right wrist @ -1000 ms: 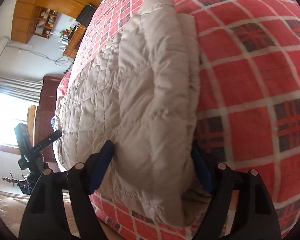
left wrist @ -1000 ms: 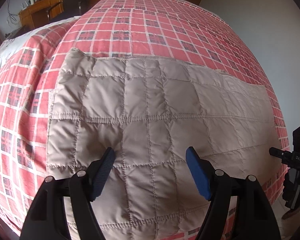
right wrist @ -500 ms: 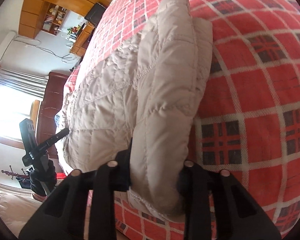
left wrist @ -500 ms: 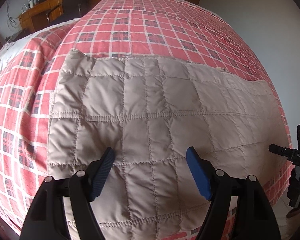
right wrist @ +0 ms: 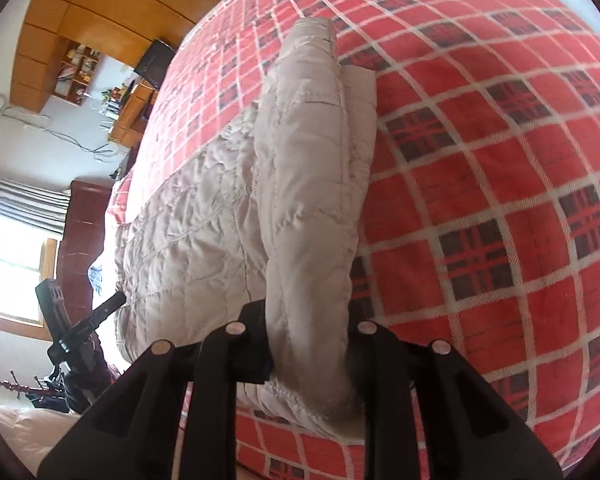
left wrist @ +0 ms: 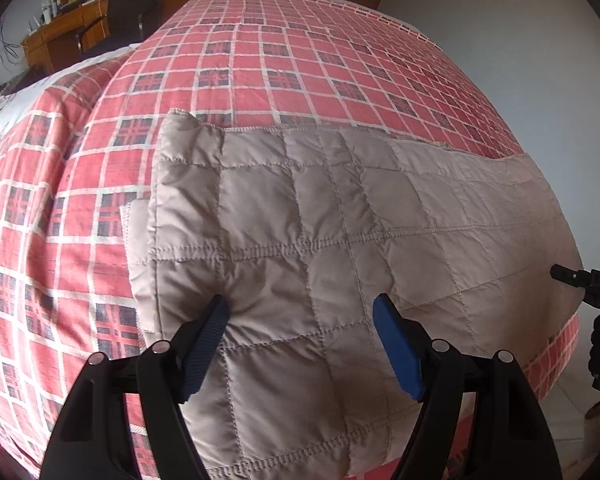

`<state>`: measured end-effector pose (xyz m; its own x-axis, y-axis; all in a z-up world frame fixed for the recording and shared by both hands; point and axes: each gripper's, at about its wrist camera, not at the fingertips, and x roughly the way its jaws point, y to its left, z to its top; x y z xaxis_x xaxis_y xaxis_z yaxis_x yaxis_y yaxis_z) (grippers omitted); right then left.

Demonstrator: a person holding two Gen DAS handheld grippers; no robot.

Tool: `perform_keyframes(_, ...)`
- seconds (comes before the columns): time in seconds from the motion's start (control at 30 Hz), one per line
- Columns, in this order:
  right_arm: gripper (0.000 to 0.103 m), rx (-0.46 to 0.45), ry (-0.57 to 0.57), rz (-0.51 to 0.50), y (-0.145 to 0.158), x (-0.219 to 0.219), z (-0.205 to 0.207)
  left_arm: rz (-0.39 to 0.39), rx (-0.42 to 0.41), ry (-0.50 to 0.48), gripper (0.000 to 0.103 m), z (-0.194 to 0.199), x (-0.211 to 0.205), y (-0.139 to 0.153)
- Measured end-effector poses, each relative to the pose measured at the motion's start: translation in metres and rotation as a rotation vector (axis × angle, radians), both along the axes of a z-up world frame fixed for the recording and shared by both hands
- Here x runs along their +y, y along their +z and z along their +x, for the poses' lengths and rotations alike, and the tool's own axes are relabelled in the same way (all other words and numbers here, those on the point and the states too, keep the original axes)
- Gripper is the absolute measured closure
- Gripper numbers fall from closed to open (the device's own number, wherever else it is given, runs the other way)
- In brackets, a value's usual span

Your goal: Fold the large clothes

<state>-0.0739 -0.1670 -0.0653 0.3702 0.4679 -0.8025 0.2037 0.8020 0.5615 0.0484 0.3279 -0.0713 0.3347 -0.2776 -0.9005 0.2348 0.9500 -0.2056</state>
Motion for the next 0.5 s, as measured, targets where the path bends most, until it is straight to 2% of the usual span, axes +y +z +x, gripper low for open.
perform_keyframes(0.1,0.083,0.041,0.005,-0.045,-0.013,0.005,0.004,0.002,-0.001,-0.008,0.025,-0.001,-0.002,-0.003)
perform_keyframes(0.33,0.079,0.075,-0.021,-0.029,-0.033,0.007,0.005,-0.014,0.003,-0.010,0.025,0.000,0.000,-0.005)
perform_keyframes(0.5,0.079,0.085,-0.030,-0.035,-0.032,0.011,0.009,-0.022,0.003,-0.010,0.024,0.000,0.001,-0.006)
